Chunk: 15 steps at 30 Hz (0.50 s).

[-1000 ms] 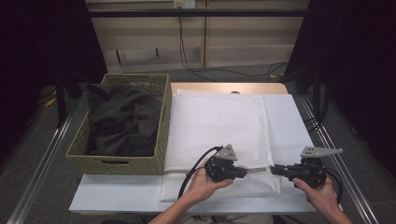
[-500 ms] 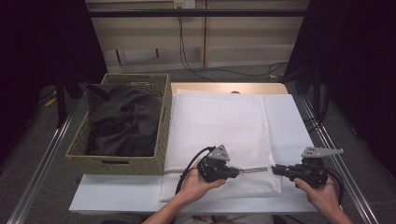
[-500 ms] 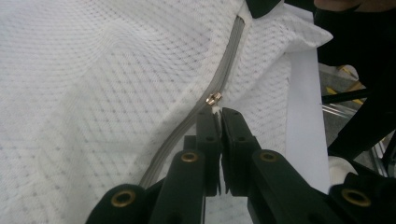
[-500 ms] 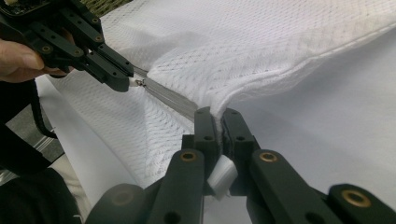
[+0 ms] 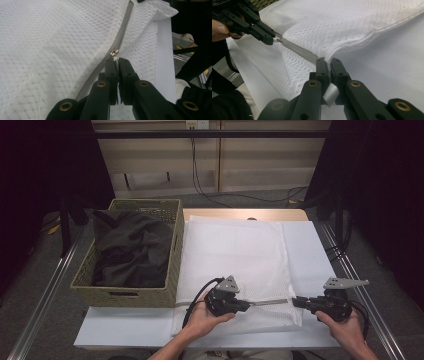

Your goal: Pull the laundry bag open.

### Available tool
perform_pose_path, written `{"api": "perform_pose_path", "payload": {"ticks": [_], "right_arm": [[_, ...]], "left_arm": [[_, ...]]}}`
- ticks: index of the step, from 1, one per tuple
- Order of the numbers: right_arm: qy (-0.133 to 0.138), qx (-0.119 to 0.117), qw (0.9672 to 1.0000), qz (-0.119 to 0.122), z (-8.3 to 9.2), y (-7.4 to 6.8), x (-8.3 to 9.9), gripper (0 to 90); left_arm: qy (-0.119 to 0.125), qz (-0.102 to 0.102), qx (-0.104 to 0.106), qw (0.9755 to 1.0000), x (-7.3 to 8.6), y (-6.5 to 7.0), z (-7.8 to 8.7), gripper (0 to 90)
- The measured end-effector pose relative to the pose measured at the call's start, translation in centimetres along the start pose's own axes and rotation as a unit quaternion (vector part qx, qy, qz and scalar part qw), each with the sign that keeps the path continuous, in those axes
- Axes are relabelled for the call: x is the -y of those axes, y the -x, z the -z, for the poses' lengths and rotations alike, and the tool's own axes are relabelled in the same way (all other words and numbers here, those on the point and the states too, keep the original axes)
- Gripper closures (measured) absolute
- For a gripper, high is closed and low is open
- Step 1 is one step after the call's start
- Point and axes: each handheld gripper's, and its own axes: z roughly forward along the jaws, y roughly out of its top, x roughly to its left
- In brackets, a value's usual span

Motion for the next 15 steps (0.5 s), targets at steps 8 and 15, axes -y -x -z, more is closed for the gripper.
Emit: {"api": "perform_pose_path", "payload": {"ticks": [8,15], "right_arm": [[0.000,0.002,1.0000,0.001,0.01,0.01,-0.02,86.2],[-0.003,0.003,1.0000,-0.001,0.08,0.02,0.02,86.3]], "left_arm": [[-0.007,0.000,0.000,1.0000,0.31,-0.11,0.21,86.6],[-0.012,0.003,0.000,0.9999,0.32,-0.21,0.13,86.7]]}}
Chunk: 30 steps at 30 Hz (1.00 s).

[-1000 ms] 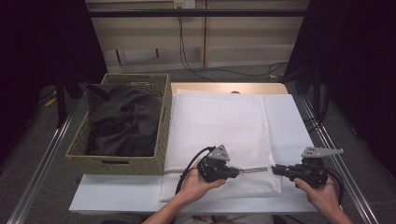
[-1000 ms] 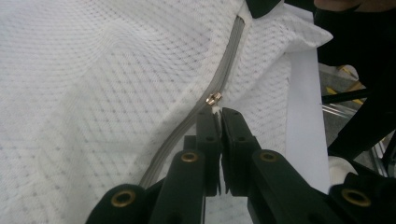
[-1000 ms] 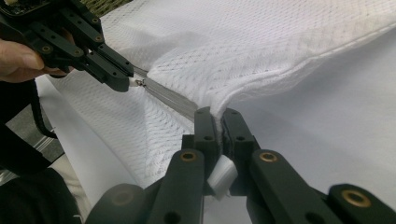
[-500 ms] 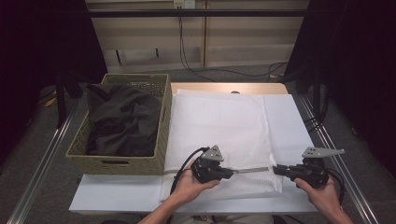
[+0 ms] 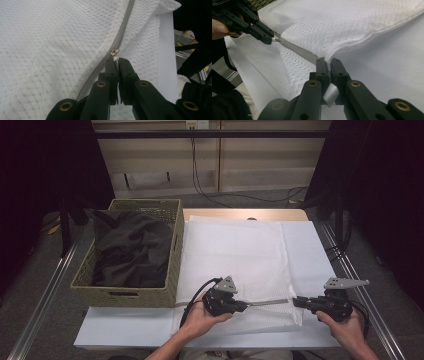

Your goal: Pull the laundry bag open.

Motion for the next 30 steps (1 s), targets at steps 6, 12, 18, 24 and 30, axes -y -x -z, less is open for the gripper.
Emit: {"api": "perform_pose_path", "payload": {"ticks": [6,12,18,24,30], "right_arm": [[0.000,0.003,1.0000,-0.001,0.1,0.1,0.1,86.4],[0.000,0.005,1.0000,-0.001,0.1,0.1,0.0,86.5],[0.002,0.007,1.0000,-0.004,0.2,0.3,0.1,86.5],[0.004,0.010,0.9999,-0.005,0.5,0.4,0.3,86.5],[0.005,0.008,0.9999,-0.004,0.5,0.4,0.3,86.5]], "left_arm": [[0.008,0.007,-0.010,0.9999,0.4,-0.2,0.8,86.7],[-0.001,0.005,-0.011,0.9999,0.5,-0.2,1.2,86.7],[0.004,0.008,-0.015,0.9999,0.8,-0.4,1.8,86.7],[0.003,0.011,-0.019,0.9998,1.2,-0.4,2.4,86.7],[0.007,0.016,-0.020,0.9996,1.6,-0.5,2.8,86.7]]}}
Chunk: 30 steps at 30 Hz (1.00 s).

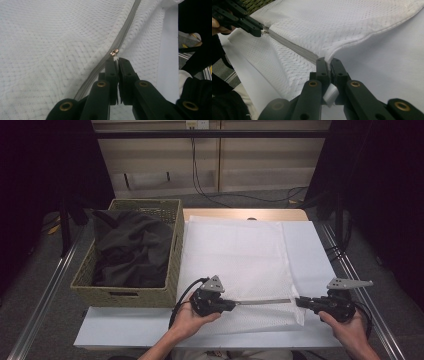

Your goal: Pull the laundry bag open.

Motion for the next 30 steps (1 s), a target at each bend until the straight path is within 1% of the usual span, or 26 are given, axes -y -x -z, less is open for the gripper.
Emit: {"api": "perform_pose_path", "payload": {"ticks": [1,2,4,5,6,7,8,9,11,12,14,16,17,19,20,21,23,25,26,29,30], "right_arm": [[-0.002,0.001,1.0000,-0.006,0.1,-0.1,0.0,86.5],[-0.002,0.002,1.0000,-0.004,0.1,0.0,0.0,86.5],[-0.004,0.003,1.0000,-0.006,0.0,0.0,0.1,86.5],[-0.003,0.002,1.0000,-0.005,0.0,0.1,0.1,86.5],[-0.003,0.002,1.0000,-0.002,0.0,0.1,0.1,86.5],[-0.003,0.002,1.0000,-0.003,0.0,0.1,0.1,86.4],[-0.003,0.003,1.0000,-0.004,-0.1,0.0,0.1,86.5],[-0.004,0.002,1.0000,-0.003,0.0,0.0,0.1,86.4],[-0.003,0.004,1.0000,-0.003,0.0,0.0,0.1,86.5],[-0.005,0.004,1.0000,-0.005,0.0,0.1,0.2,86.5],[-0.002,0.002,1.0000,-0.006,0.0,0.1,0.2,86.5],[-0.001,-0.001,1.0000,-0.008,0.1,0.0,0.2,86.5],[-0.004,0.003,1.0000,-0.008,0.1,0.0,0.3,86.5],[-0.003,0.002,1.0000,-0.006,0.1,0.0,0.3,86.4],[-0.003,0.003,1.0000,-0.008,0.1,0.0,0.3,86.5],[-0.003,0.003,1.0000,-0.007,0.1,0.0,0.3,86.5],[-0.004,0.005,0.9999,-0.010,0.1,0.0,0.3,86.5],[-0.003,0.003,0.9999,-0.010,0.0,0.2,0.4,86.5],[-0.004,0.004,0.9999,-0.011,0.0,0.2,0.4,86.5],[-0.002,0.004,0.9999,-0.010,0.1,0.2,0.3,86.5],[-0.003,0.005,0.9999,-0.010,0.1,0.2,0.3,86.4]], "left_arm": [[-0.003,0.001,-0.004,1.0000,0.0,0.0,0.1,86.6],[-0.006,0.000,-0.005,1.0000,0.1,0.0,0.2,86.6],[0.001,0.003,-0.005,1.0000,0.3,0.0,0.2,86.7],[-0.002,0.001,-0.006,1.0000,0.4,0.0,0.4,86.7],[0.000,0.002,-0.006,1.0000,0.4,0.0,0.5,86.6],[0.006,0.005,-0.005,1.0000,0.4,0.0,0.6,86.7],[0.007,0.003,-0.005,1.0000,0.5,0.0,0.7,86.6],[0.006,0.002,-0.005,1.0000,0.5,0.0,0.8,86.6],[-0.006,0.000,-0.010,0.9999,0.7,0.0,1.2,86.6],[0.001,0.001,-0.010,0.9999,0.8,-0.1,1.2,86.6],[0.007,0.006,-0.009,0.9999,1.0,-0.2,1.5,86.7],[0.005,0.006,-0.014,0.9999,1.0,-0.2,1.8,86.7],[0.007,0.006,-0.013,0.9999,1.0,-0.2,1.9,86.6],[0.003,0.006,-0.014,0.9999,1.1,-0.2,2.1,86.7],[0.006,0.005,-0.014,0.9999,1.3,-0.2,2.2,86.6],[0.000,0.005,-0.019,0.9998,1.4,-0.2,2.4,86.7],[0.014,0.012,-0.023,0.9996,1.5,-0.3,2.9,86.7],[0.029,0.014,-0.022,0.9992,1.4,-0.2,3.5,86.7],[0.028,0.012,-0.025,0.9992,1.4,-0.1,3.7,86.6],[0.017,0.014,-0.026,0.9994,1.8,-0.2,3.6,86.6],[0.022,0.016,-0.023,0.9994,1.9,-0.3,3.6,86.7]]}}
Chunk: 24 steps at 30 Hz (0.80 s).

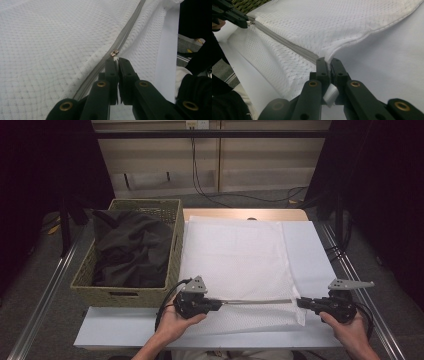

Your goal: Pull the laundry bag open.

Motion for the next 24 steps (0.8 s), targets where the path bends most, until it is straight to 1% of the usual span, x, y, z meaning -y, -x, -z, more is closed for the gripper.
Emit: {"api": "perform_pose_path", "payload": {"ticks": [2,5,6,7,10,13,16,20,22,24], "right_arm": [[0.001,0.000,1.0000,0.004,-0.1,0.0,0.0,86.5],[0.001,0.000,1.0000,0.002,0.0,-0.1,0.0,86.5],[0.001,-0.001,1.0000,0.003,0.1,-0.1,0.0,86.5],[0.001,0.000,1.0000,0.004,0.0,-0.1,0.0,86.4],[-0.001,-0.001,1.0000,0.005,0.0,-0.1,0.0,86.5],[-0.001,0.003,1.0000,0.005,0.0,-0.1,0.0,86.5],[0.002,0.003,1.0000,0.001,0.2,0.0,0.0,86.5],[0.002,0.004,1.0000,0.001,0.3,0.0,0.1,86.5],[-0.002,0.006,1.0000,0.001,0.3,0.0,0.1,86.5],[0.001,0.006,1.0000,0.003,0.3,0.0,0.1,86.5]], "left_arm": [[0.000,-0.002,0.000,1.0000,-0.1,0.0,0.1,86.6],[-0.005,-0.004,-0.001,1.0000,0.0,0.1,0.1,86.6],[-0.002,-0.003,0.001,1.0000,0.1,0.1,0.1,86.7],[-0.005,-0.005,0.000,1.0000,0.1,0.1,0.1,86.7],[-0.010,-0.004,0.001,0.9999,0.2,0.2,0.1,86.6],[-0.015,-0.001,-0.004,0.9999,0.4,0.1,0.3,86.6],[-0.007,0.003,-0.007,0.9999,0.7,0.1,0.8,86.6],[-0.013,0.006,-0.011,0.9998,1.0,-0.2,1.1,86.7],[-0.010,0.006,-0.009,0.9999,1.0,-0.2,1.1,86.6],[-0.012,0.006,-0.010,0.9999,1.0,-0.2,1.1,86.6]]}}
